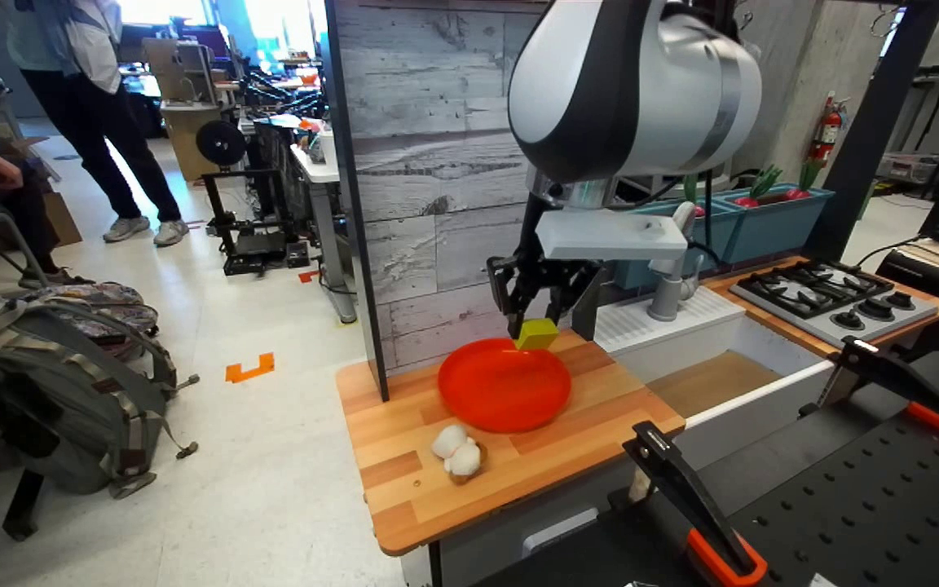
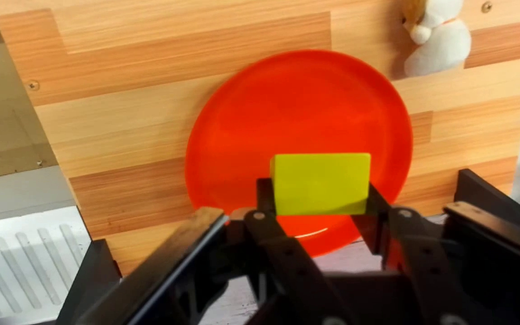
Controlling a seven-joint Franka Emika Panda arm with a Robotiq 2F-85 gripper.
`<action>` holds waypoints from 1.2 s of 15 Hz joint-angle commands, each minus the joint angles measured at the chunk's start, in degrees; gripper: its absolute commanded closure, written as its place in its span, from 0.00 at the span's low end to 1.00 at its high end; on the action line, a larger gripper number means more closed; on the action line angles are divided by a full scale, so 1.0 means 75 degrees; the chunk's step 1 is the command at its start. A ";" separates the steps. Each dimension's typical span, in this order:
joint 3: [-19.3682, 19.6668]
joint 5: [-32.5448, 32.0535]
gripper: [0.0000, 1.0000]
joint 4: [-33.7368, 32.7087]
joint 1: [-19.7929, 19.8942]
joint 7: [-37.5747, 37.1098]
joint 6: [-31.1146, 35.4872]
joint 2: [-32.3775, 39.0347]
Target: Put the yellow block on the plate
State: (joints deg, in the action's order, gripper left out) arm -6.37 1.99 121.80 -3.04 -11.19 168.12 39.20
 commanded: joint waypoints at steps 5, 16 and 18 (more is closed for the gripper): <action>0.0117 0.0361 0.80 -0.1705 -0.0083 0.0111 -0.0181 0.1772; 0.0026 0.0501 0.00 -0.1856 -0.0176 -0.0028 0.0054 0.1914; -0.0169 0.0519 0.00 -0.1158 -0.0138 0.0077 0.0415 0.1354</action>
State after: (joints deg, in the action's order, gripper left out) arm -6.28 3.89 105.71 -3.70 -11.77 168.26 55.88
